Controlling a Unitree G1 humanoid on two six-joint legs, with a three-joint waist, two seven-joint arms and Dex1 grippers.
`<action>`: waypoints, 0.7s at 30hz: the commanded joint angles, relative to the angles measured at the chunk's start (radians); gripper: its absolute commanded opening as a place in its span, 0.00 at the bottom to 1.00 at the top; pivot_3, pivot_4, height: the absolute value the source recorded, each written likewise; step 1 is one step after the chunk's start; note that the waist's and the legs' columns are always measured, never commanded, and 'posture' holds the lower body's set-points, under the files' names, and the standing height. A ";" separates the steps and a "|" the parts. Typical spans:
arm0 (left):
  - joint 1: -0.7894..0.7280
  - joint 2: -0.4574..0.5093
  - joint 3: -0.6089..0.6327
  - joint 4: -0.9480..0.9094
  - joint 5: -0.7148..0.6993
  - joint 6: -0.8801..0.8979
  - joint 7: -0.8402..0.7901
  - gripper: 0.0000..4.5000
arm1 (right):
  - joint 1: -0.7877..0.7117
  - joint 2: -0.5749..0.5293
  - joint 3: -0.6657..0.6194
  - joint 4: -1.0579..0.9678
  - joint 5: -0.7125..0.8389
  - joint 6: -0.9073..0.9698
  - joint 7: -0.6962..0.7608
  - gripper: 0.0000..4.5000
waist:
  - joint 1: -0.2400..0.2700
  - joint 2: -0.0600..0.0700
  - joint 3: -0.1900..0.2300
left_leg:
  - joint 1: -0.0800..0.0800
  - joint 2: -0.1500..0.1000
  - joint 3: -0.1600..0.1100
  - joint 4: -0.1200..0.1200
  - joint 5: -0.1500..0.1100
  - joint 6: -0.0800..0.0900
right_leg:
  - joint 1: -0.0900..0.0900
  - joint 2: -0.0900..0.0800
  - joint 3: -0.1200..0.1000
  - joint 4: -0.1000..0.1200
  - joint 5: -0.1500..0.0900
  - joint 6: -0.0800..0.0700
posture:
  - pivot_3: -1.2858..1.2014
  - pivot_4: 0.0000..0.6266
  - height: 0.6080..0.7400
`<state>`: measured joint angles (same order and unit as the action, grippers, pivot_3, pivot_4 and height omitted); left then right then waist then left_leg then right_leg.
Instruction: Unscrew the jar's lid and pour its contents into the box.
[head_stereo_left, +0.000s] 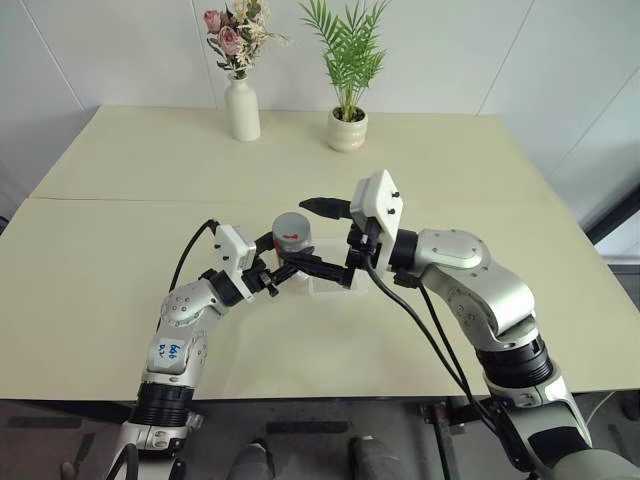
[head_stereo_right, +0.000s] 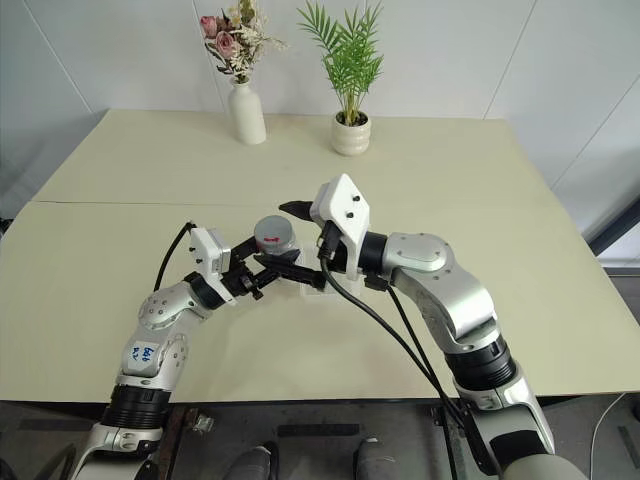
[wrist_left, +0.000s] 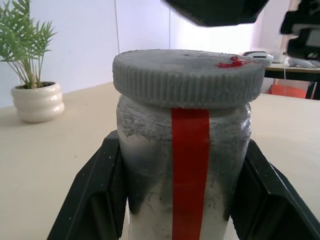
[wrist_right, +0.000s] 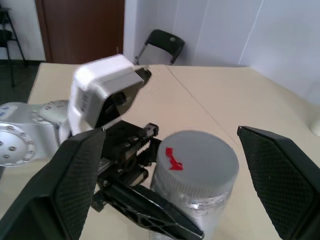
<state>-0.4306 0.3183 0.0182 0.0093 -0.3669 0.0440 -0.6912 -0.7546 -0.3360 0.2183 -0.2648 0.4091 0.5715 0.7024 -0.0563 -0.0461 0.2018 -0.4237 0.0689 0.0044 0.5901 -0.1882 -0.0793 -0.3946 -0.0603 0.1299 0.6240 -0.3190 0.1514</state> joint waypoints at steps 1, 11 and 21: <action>-0.019 -0.005 -0.005 -0.045 -0.009 0.014 -0.001 0.49 | -0.019 0.027 0.002 0.000 -0.037 0.008 -0.058 1.00 | 0.000 0.000 0.000 | 0.000 0.000 0.000 0.000 0.000 0.000 | 0.000 0.000 0.000 0.000 0.000 0.000 | 0.52 0.24 1.00; -0.027 -0.018 -0.011 -0.050 0.001 0.030 0.014 0.49 | -0.039 0.093 -0.013 0.049 -0.092 0.027 -0.155 1.00 | 0.001 0.000 0.000 | 0.000 0.000 0.000 0.000 0.000 0.000 | 0.000 0.000 0.000 0.000 0.000 0.000 | 0.52 0.24 1.00; -0.029 -0.028 -0.004 -0.056 -0.001 0.038 0.030 0.49 | -0.037 0.110 -0.021 0.044 -0.087 0.034 -0.160 0.78 | 0.000 0.000 0.000 | 0.000 0.000 0.000 -0.001 0.000 0.000 | 0.000 0.000 0.000 0.000 0.000 0.000 | 0.52 0.24 1.00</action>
<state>-0.4446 0.2923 0.0087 0.0078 -0.3642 0.0886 -0.6633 -0.7720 -0.2283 0.2277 -0.1929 0.3190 0.6130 0.5497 -0.0563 -0.0460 0.2019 -0.4241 0.0689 0.0044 0.5894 -0.1882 -0.0793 -0.3951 -0.0603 0.1299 0.6236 -0.3190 0.1515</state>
